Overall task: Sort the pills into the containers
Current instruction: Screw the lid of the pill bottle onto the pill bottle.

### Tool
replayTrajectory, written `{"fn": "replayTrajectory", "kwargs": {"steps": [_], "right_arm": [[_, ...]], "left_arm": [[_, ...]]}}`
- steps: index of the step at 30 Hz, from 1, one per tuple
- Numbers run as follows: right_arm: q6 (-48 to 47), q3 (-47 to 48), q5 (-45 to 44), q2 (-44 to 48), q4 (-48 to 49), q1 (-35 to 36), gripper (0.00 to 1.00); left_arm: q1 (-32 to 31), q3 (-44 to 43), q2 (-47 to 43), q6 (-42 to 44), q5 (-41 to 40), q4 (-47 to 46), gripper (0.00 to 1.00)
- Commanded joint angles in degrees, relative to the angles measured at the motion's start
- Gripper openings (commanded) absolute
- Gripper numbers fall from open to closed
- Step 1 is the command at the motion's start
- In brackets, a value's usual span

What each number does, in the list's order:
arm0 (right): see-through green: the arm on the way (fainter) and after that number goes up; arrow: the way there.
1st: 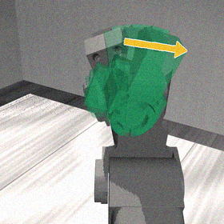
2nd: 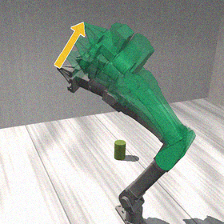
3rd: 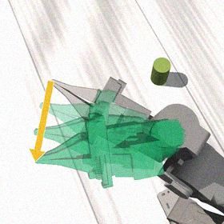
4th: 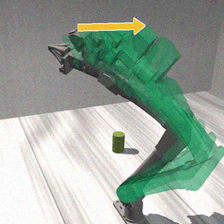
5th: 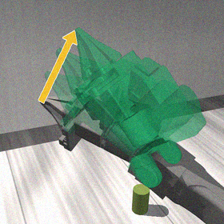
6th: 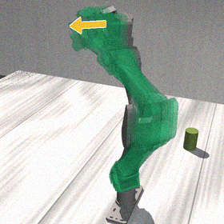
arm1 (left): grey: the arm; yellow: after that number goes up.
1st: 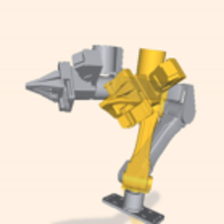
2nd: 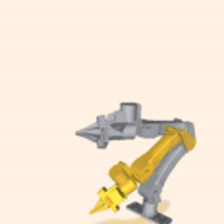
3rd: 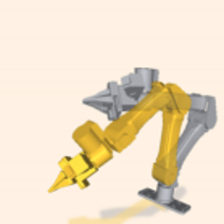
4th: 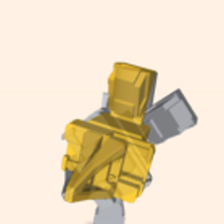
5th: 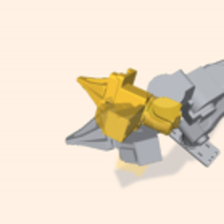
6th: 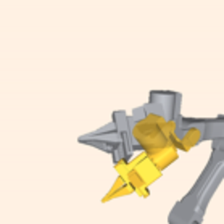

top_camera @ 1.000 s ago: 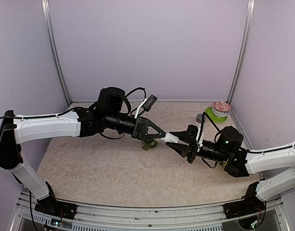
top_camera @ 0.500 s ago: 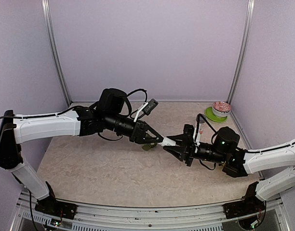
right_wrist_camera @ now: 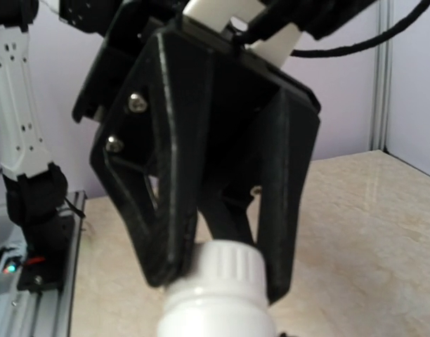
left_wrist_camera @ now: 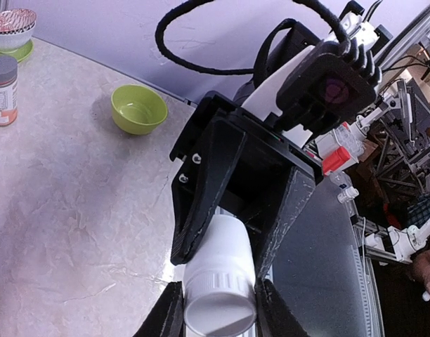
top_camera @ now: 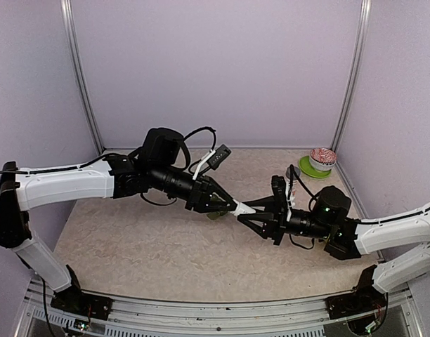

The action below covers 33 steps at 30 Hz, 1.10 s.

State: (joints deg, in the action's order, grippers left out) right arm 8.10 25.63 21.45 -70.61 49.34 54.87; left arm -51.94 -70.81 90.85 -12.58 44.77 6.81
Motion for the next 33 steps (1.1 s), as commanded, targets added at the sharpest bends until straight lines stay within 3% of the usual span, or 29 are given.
{"fn": "replayTrajectory", "kwargs": {"steps": [1,8,19,27,33], "right_arm": [[4.1,-0.2,1.5,1.1,9.6,1.6,0.27],[8.1,-0.9,1.4,1.5,13.5,1.5,0.27],[13.3,-0.6,4.8,-1.2,19.4,1.5,0.28],[13.1,0.7,5.4,-2.7,17.6,1.4,0.27],[12.9,0.2,3.1,-3.0,17.3,1.4,0.27]], "left_arm": [[-2.4,-1.1,-0.8,1.5,1.5,-2.9,0.30],[-2.5,-0.8,-1.9,1.4,1.4,-4.7,0.24],[-2.6,-2.2,-2.5,5.3,4.6,-2.9,0.25],[-2.6,-3.6,-2.1,6.6,3.8,-0.3,0.33],[-2.4,-3.4,-2.8,6.7,3.9,-0.6,0.46]]}}
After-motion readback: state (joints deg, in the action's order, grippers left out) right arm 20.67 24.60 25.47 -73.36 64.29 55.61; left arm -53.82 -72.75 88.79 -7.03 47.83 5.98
